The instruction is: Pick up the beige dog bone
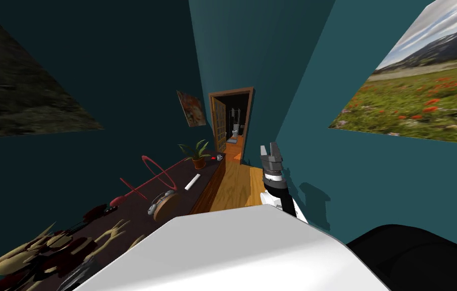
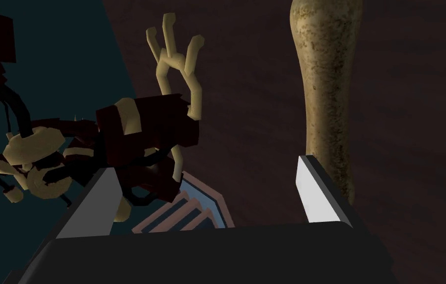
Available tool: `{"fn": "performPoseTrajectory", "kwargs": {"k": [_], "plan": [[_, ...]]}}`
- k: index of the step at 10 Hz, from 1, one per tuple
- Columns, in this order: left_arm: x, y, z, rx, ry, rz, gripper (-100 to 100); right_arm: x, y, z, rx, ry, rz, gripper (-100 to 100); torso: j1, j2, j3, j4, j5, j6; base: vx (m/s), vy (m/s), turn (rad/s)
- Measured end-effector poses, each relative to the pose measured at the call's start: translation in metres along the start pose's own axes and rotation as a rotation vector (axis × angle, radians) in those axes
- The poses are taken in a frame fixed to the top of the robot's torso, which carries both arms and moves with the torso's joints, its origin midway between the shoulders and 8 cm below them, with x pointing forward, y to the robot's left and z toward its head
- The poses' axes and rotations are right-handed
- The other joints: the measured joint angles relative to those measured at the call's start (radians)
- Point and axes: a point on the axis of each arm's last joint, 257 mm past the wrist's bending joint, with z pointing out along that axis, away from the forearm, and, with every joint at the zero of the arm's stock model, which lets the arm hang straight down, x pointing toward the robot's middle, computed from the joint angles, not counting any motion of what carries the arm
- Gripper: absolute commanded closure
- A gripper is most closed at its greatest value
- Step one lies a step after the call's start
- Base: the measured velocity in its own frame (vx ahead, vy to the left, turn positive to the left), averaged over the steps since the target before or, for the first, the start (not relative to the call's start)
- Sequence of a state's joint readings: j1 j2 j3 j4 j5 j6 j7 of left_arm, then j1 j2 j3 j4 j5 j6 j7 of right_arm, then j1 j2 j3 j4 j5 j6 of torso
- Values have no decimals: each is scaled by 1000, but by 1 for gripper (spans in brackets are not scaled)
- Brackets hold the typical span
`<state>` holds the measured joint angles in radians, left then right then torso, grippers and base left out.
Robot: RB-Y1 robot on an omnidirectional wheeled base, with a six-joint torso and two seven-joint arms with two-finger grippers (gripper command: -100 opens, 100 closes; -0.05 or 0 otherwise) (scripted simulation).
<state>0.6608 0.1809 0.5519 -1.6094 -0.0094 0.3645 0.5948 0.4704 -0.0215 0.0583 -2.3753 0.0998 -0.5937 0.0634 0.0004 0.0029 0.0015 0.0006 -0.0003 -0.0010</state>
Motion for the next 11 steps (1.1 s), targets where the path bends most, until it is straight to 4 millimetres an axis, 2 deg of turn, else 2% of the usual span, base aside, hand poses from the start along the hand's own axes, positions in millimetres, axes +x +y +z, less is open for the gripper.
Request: {"fn": "performPoseTrajectory", "kwargs": {"k": [1,3,10,11], "plan": [[-16,16,1,-41,-33,-21,-100,0,0,0,0,0,0,0,0,0,0,0,0,0,8,50,-237],[-36,44,2,-118,-94,-64,-100,0,0,0,0,0,0,0,2,1,0,0,0,0,-4,48,-147],[-77,112,-6,-278,-213,-146,-100,0,0,0,0,0,0,0,1,1,1,0,0,0,-8,40,-132],[-79,127,-7,-312,-232,-162,-100,0,0,0,0,0,0,0,2,1,1,0,0,0,-7,31,-37]]}}
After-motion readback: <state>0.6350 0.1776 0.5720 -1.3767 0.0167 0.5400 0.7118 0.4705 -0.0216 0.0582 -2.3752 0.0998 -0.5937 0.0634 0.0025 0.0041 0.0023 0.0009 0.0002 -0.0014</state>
